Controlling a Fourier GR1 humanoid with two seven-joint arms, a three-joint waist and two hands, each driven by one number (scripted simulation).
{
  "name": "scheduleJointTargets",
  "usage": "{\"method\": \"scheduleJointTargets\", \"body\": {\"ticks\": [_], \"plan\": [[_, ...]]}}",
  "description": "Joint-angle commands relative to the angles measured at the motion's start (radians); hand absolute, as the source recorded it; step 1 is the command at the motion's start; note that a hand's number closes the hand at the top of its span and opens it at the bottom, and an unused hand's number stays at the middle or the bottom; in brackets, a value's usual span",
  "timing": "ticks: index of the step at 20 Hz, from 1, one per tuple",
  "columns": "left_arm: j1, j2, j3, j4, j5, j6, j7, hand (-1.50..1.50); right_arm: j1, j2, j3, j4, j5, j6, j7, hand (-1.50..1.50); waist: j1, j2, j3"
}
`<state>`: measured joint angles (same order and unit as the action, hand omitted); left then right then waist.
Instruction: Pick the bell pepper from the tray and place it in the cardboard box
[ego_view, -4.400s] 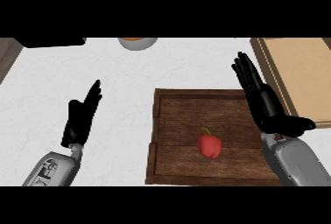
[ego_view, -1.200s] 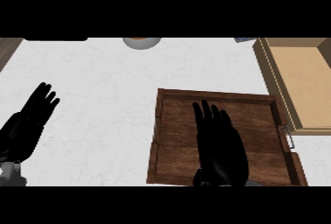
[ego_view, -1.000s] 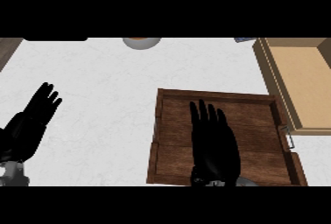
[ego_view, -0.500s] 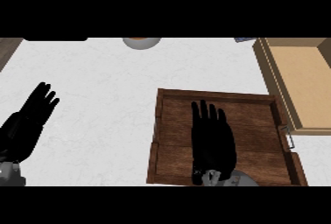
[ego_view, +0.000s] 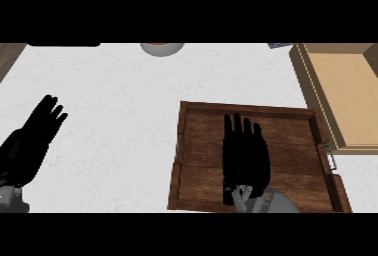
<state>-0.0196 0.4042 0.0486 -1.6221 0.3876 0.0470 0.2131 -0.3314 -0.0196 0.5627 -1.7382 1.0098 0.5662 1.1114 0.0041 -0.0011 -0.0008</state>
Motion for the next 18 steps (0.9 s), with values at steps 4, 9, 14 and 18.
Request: {"method": "scheduleJointTargets", "body": {"ticks": [4, 9, 14, 18], "plan": [[0.005, 0.003, 0.022, -0.021, 0.014, -0.016, 0.037, 0.00, 0.008, 0.019, 0.030, 0.057, -0.009, 0.033, 0.193, -1.50, 0.003, -0.001, 0.000], [-0.034, -0.025, 0.015, -0.001, -0.024, 0.005, 0.020, 0.00, 0.020, 0.019, -0.017, 0.091, 0.021, 0.040, 0.143, -1.50, -0.005, 0.001, 0.000], [-0.018, -0.023, 0.046, 0.039, -0.009, -0.044, -0.003, 0.00, 0.010, 0.019, 0.004, 0.127, -0.019, 0.001, 0.155, -1.50, 0.000, 0.002, 0.000], [0.010, -0.045, 0.032, 0.034, -0.035, -0.055, -0.032, 0.00, 0.055, 0.019, -0.016, 0.073, 0.026, 0.026, 0.123, -1.50, -0.004, 0.000, 0.000]]}}
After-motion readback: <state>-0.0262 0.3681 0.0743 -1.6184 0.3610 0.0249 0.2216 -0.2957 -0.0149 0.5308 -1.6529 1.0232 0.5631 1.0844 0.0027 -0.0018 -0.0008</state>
